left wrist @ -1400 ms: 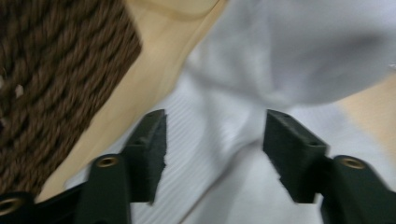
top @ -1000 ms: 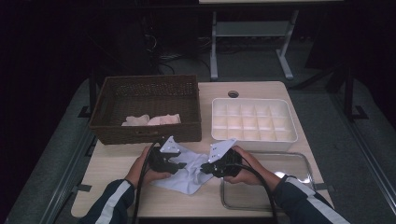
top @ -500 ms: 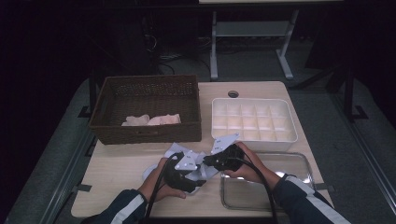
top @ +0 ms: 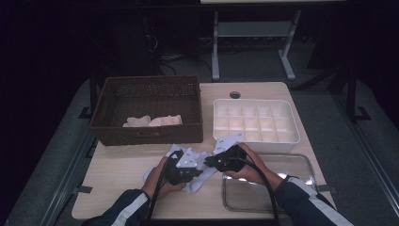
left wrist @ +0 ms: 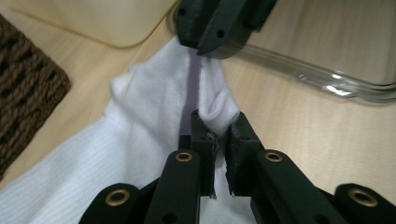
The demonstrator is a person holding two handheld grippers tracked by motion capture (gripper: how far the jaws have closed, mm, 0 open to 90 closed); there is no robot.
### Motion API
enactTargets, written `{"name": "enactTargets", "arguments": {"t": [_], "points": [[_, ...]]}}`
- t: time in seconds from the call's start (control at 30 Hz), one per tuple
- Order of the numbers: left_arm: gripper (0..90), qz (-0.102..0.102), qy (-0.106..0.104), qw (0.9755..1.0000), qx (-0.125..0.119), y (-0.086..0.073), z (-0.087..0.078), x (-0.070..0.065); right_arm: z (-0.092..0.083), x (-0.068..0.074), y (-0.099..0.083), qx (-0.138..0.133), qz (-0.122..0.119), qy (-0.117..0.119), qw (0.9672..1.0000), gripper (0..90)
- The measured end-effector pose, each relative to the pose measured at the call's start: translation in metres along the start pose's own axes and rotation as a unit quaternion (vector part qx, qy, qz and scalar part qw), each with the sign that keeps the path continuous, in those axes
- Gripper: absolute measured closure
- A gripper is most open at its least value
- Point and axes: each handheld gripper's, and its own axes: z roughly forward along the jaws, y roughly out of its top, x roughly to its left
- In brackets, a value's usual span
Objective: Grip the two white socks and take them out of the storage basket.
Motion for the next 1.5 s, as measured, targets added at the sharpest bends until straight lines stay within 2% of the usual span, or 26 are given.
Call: {"name": "enactTargets", "arguments": {"t": [0.1,0.2,0.27,0.33,0.37,0.43,0.53,0.63,0.73,0.8,0.9,0.93,0.97,1.03,1.07,1.13,1.23,1.3,1.37,1.43,1.5], "points": [[83.2,0.007,-0.003,0.9997,-0.023,0.004,-0.014,0.002,-0.006,-0.003,0.001,-0.017,0.004,-0.009,0.9998,66.8],[83.1,-0.003,-0.003,0.9979,-0.064,0.009,-0.032,0.001,-0.014,-0.008,0.002,-0.035,0.007,-0.019,0.9992,58.2],[83.1,-0.010,-0.003,0.9962,-0.087,0.011,-0.045,0.003,-0.018,-0.010,0.001,-0.044,0.014,-0.015,0.9988,54.4],[83.0,-0.019,-0.003,0.9941,-0.107,0.012,-0.058,0.006,-0.021,-0.011,0.000,-0.052,0.010,-0.011,0.9985,50.3],[83.1,-0.023,-0.004,0.9933,-0.113,0.012,-0.062,0.008,-0.021,-0.010,0.000,-0.058,0.011,-0.001,0.9983,49.0],[83.0,-0.033,-0.003,0.9914,-0.126,0.012,-0.068,0.011,-0.020,-0.008,0.000,-0.057,-0.004,0.003,0.9984,46.0],[83.0,-0.035,0.002,0.9904,-0.133,0.012,-0.075,0.015,-0.012,-0.003,0.004,-0.056,-0.018,0.016,0.9981,43.5],[83.0,-0.044,0.001,0.9891,-0.140,0.011,-0.079,0.017,0.001,0.002,0.008,-0.047,-0.039,0.017,0.9980,41.4],[82.9,-0.044,-0.004,0.9899,-0.135,0.009,-0.081,0.019,0.014,0.004,0.014,-0.034,-0.061,-0.009,0.9975,40.0],[82.9,-0.046,-0.015,0.9893,-0.137,0.007,-0.081,0.020,0.016,0.003,0.018,-0.048,-0.060,-0.012,0.9970,40.4],[82.8,-0.047,-0.025,0.9878,-0.146,0.006,-0.083,0.021,0.024,0.004,0.022,-0.047,-0.056,-0.010,0.9973,44.5],[82.7,-0.046,-0.026,0.9876,-0.148,0.007,-0.084,0.021,0.028,0.004,0.023,-0.047,-0.069,-0.013,0.9964,47.3],[82.6,-0.042,-0.025,0.9874,-0.150,0.007,-0.086,0.021,0.031,0.005,0.024,-0.050,-0.068,-0.007,0.9964,55.9],[82.6,-0.042,-0.024,0.9857,-0.161,0.007,-0.090,0.021,0.036,0.005,0.025,-0.056,-0.067,0.004,0.9962,67.6],[82.6,-0.040,-0.018,0.9855,-0.164,0.007,-0.092,0.022,0.036,0.004,0.025,-0.062,-0.076,0.006,0.9951,75.3],[82.6,-0.047,-0.012,0.9842,-0.170,0.006,-0.096,0.025,0.033,0.004,0.026,-0.072,-0.081,0.009,0.9941,84.5],[82.7,-0.058,0.003,0.9825,-0.177,0.002,-0.101,0.029,0.021,0.004,0.026,-0.073,-0.092,0.016,0.9930,86.4],[82.6,-0.065,0.011,0.9813,-0.181,0.000,-0.103,0.032,0.008,0.005,0.025,-0.078,-0.090,0.022,0.9926,86.5],[82.7,-0.069,0.012,0.9807,-0.183,-0.002,-0.105,0.035,-0.005,0.005,0.025,-0.081,-0.091,0.016,0.9924,86.5],[82.7,-0.075,0.006,0.9790,-0.190,-0.002,-0.105,0.036,-0.018,0.005,0.026,-0.086,-0.089,0.001,0.9923,86.6],[82.7,-0.073,0.006,0.9785,-0.193,-0.001,-0.106,0.036,-0.029,0.005,0.029,-0.094,-0.082,-0.006,0.9922,86.6]]}}
